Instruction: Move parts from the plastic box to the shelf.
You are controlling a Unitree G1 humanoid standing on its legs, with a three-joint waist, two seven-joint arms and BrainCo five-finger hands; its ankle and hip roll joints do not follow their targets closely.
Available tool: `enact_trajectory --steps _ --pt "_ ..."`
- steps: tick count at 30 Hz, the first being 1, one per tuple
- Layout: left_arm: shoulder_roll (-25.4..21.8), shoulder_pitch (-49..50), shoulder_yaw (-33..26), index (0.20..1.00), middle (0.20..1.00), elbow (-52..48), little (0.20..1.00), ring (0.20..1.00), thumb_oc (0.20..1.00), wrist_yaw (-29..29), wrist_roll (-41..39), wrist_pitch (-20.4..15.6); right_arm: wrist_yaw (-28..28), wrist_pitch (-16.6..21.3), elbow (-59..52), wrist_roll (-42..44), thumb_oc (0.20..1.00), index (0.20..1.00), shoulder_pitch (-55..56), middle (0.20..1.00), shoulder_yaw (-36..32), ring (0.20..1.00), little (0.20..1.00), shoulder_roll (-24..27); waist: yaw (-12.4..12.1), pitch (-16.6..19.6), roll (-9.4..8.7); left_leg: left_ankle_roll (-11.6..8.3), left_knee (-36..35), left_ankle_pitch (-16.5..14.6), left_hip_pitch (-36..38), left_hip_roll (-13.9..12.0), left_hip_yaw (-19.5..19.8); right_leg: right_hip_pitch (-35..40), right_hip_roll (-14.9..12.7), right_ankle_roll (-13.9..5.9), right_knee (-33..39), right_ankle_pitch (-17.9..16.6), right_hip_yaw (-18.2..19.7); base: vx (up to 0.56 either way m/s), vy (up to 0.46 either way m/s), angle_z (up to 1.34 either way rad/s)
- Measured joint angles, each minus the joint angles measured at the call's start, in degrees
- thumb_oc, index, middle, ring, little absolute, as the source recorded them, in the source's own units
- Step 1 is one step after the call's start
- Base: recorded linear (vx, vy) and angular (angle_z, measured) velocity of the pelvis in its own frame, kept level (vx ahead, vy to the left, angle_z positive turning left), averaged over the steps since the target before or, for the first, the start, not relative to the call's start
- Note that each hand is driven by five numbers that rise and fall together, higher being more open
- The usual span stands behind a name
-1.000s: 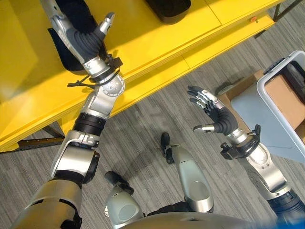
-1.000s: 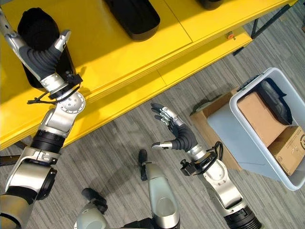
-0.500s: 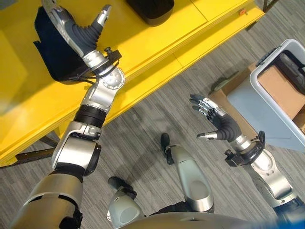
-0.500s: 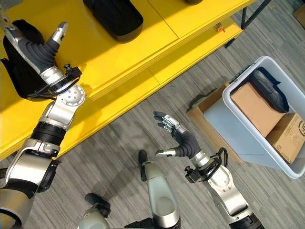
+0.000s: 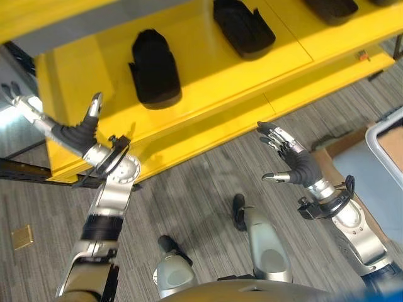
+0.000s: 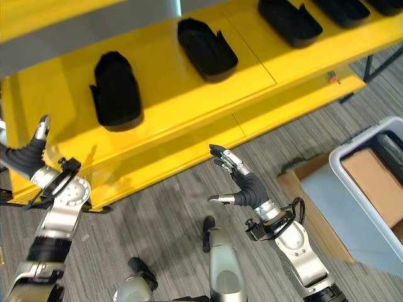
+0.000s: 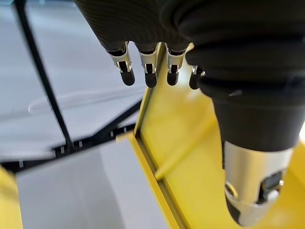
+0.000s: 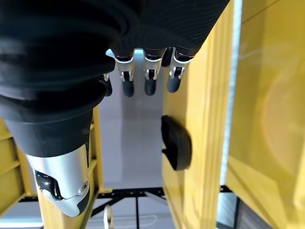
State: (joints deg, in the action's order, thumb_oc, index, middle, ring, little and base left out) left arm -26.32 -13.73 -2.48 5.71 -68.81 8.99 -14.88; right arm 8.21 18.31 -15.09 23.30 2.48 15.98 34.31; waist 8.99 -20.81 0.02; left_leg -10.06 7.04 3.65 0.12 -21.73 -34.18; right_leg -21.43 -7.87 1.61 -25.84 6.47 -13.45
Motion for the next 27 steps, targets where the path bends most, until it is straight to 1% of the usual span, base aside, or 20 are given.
enact_trajectory --steps 3,5,6,9,12,13,15,17,18,19,21,23,27 --pt "-1.05 5.19 0.25 1.0 1.0 -2.42 1.0 1.0 1.0 6.47 -1.7 1.43 -0.25 -0.42 -0.12 -0.01 1.0 1.0 0.11 1.0 -0.75 1.0 1.0 0.08 0.11 0.08 0.01 0.36 -0.01 -0.24 -0.61 0.59 -0.05 -0.07 -0.44 -0.92 1.35 -0.78 0.01 -0.02 0.041 0.04" --pt "-0.91 7.22 0.37 1.0 1.0 -2.43 1.0 1.0 1.0 8.98 -3.21 2.97 -0.51 -1.17 -0.08 -0.02 1.0 1.0 0.94 1.0 -1.18 1.0 1.0 0.09 -0.41 -0.01 -0.26 0.46 -0.02 -0.28 -1.08 1.01 0.19 -0.21 -0.77 -1.14 1.51 -0.95 0.08 -0.04 0.057 0.08" --pt "-0.92 7.58 0.39 1.0 1.0 -2.33 1.0 1.0 1.0 9.34 -3.44 3.2 -0.51 -1.18 -0.04 -0.03 1.0 1.0 0.9 1.0 -1.16 1.0 1.0 0.09 -0.44 -0.03 -0.27 0.48 -0.04 -0.29 -1.14 1.04 0.2 -0.21 -0.78 -1.15 1.51 -0.96 0.07 -0.04 0.026 0.01" --pt "-1.14 7.64 1.76 1.0 1.0 -1.51 1.0 1.0 1.0 14.43 -5.79 3.47 -1.15 -1.72 1.0 -1.03 1.0 1.0 -0.38 1.0 -1.13 1.0 1.0 0.1 -0.56 -0.2 -0.51 0.49 -0.39 -0.3 -1.26 1.06 0.22 -0.51 -0.69 -1.33 1.39 -1.05 0.02 -0.03 0.014 0.01" --pt "-1.91 5.34 5.13 1.0 1.0 1.11 1.0 1.0 1.0 20.25 -6.05 3.53 -1.25 -2.04 1.03 -1.05 1.0 1.0 -1.24 1.0 -1.15 1.0 1.0 0.11 -0.41 -0.42 -0.54 0.47 -0.59 -0.27 -1.81 1.07 0.12 -1.33 -0.57 -1.31 1.37 -1.02 0.07 -0.01 0.037 -0.04" --pt "-2.23 2.86 7.76 1.0 1.0 2.88 1.0 1.0 1.0 24.38 -5.46 3.5 -0.95 -2.31 1.44 -1.03 1.0 1.0 -2.23 1.0 -1.28 1.0 1.0 0.31 0.14 -0.92 -0.56 0.44 -0.58 -0.13 -2.25 1.06 -0.03 -1.89 -0.44 -1.32 1.32 -1.04 0.21 0.0 0.056 -0.05" --pt "-3.22 0.81 10.42 1.0 1.0 3.19 1.0 1.0 1.0 28.21 -5.24 3.61 -0.26 -2.46 2.1 -1.02 1.0 1.0 -2.81 1.0 -1.51 1.0 1.0 0.4 1.29 -1.82 -0.63 0.16 -0.61 0.03 -2.13 1.0 -0.14 -1.92 -0.2 -1.33 1.3 -0.98 0.36 0.0 0.03 -0.05" --pt "-4.2 -2.79 13.41 1.0 1.0 4.49 1.0 1.0 1.0 30.95 -4.98 4.14 0.7 -2.7 2.47 -1.01 1.0 1.0 -3.14 1.0 -1.92 1.0 1.0 0.51 1.66 -2.66 -0.58 0.15 -0.65 0.04 -1.71 0.92 -0.38 -1.9 0.09 -1.25 1.08 -0.95 0.5 0.02 0.026 -0.12" --pt "-4.19 -3.78 13.74 1.0 1.0 4.94 1.0 1.0 1.0 31.58 -4.94 4.44 0.98 -2.98 2.49 -1.01 1.0 1.0 -3.06 1.0 -1.9 1.0 1.0 0.51 2.33 -2.89 -0.68 0.15 -0.8 0.04 -1.22 0.82 -0.9 -1.89 0.19 -1.2 1.13 -0.95 0.82 0.04 0.035 -0.19" --pt "-4.62 -6.75 16.53 1.0 1.0 7.58 1.0 1.0 1.0 32.86 -4.87 4.79 1.79 -3.06 2.83 -0.98 1.0 1.0 -3.01 1.0 -1.81 1.0 1.0 0.76 3.15 -3.11 -0.56 0.14 -0.82 0.04 -0.73 0.68 -1.58 -1.69 0.64 -1.12 0.94 -0.91 0.93 0.03 0.022 -0.2" --pt "-4.56 -9.25 19.06 1.0 1.0 9.21 1.0 1.0 1.0 33.94 -3.11 5.09 2.83 -3.07 3.14 -0.98 1.0 1.0 -3.33 1.0 -1.79 1.0 1.0 0.86 3.89 -3.18 -0.57 0.14 -0.87 0.04 -0.33 0.6 -2.01 -1.61 0.75 -1.1 0.98 -0.9 1.34 0.03 0.012 -0.15" --pt "-4.49 -10.68 20.53 1.0 1.0 10.17 1.0 1.0 1.0 34.69 -2.83 5.22 3.08 -3.09 3.14 -0.97 1.0 1.0 -3.32 1.0 -1.79 1.0 1.0 0.86 4.59 -3.28 -0.53 0.14 -0.85 0.04 0.38 0.45 -2.96 -1.39 0.98 -1.07 1.07 -0.87 1.57 0.03 0.003 -0.15" --pt "-3.49 -12.48 20.9 1.0 1.0 13.78 1.0 1.0 1.0 34.6 -3.63 5.8 4.02 -3.1 3.16 -0.98 1.0 1.0 -3.08 1.0 -1.81 1.0 1.0 0.89 5.99 -3.5 -0.57 0.14 -0.67 0.04 1.08 -0.35 -3.02 -0.48 1.78 -1.23 1.51 -0.11 1.64 0.01 -0.003 -0.02"
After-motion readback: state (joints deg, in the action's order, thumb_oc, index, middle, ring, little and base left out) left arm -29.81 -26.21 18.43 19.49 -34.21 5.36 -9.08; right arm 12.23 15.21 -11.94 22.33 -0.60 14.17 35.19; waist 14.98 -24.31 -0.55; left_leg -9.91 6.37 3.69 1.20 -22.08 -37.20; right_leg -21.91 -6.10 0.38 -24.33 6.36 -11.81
